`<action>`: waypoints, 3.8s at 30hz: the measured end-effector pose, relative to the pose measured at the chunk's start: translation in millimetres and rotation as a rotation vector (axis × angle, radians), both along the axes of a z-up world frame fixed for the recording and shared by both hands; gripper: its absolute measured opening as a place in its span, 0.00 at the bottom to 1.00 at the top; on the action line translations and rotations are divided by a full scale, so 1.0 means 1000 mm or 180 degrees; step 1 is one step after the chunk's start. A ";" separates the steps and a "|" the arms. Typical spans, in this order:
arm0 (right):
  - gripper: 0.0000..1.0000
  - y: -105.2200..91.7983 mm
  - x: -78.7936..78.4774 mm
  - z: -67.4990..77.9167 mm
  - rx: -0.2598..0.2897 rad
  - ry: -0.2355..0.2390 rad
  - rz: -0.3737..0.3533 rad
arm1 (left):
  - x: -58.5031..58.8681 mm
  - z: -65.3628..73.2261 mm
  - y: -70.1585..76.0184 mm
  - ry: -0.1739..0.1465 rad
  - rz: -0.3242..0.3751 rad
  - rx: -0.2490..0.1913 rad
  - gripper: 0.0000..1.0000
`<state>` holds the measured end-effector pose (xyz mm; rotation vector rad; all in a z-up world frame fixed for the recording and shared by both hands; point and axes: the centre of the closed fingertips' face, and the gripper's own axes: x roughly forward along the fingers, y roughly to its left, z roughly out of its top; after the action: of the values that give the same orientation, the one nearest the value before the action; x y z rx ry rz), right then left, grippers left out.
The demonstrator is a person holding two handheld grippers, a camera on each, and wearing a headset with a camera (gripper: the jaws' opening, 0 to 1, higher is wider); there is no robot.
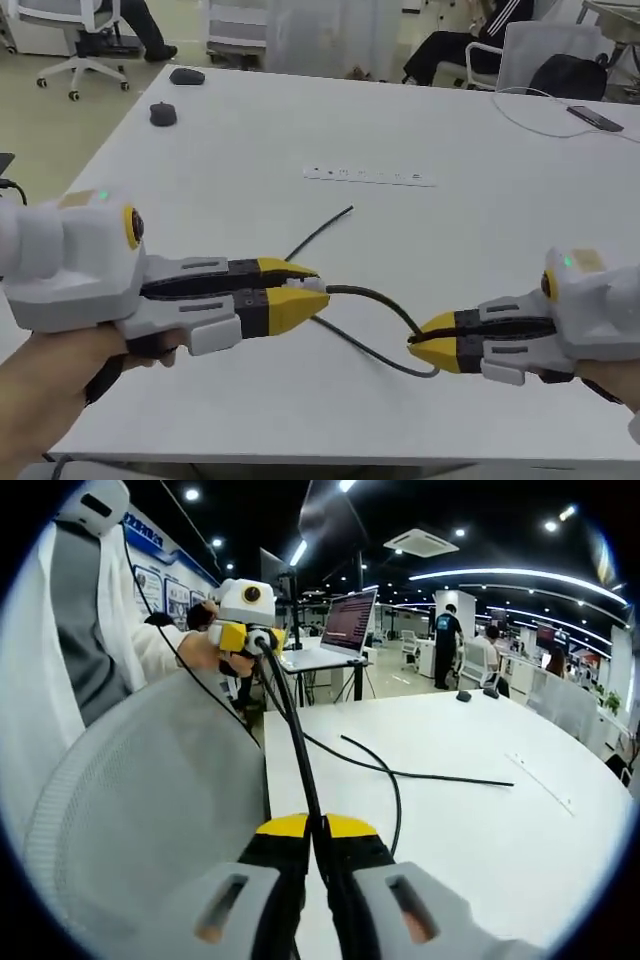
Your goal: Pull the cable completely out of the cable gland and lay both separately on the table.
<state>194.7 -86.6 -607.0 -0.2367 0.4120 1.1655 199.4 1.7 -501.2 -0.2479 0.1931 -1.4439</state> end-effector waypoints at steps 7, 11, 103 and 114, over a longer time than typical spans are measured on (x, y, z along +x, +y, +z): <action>0.04 -0.001 -0.002 -0.001 0.0003 0.0126 -0.0056 | -0.002 0.000 -0.001 0.0002 -0.0034 -0.0004 0.16; 0.05 -0.001 0.002 0.006 -0.0045 0.0030 -0.0121 | -0.002 0.002 0.000 0.0037 -0.0018 -0.0039 0.16; 0.17 0.038 -0.006 0.045 -0.0015 -0.0107 0.0157 | -0.004 -0.018 -0.008 0.0047 -0.0033 0.0213 0.16; 0.12 0.080 -0.016 0.087 0.0150 -0.0448 0.0465 | -0.003 -0.025 -0.006 0.0038 0.0000 0.0349 0.16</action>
<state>178.9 -7.0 -519.8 -0.3099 0.2461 1.2915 196.5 -4.3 -526.6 -0.1670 0.2813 -1.4272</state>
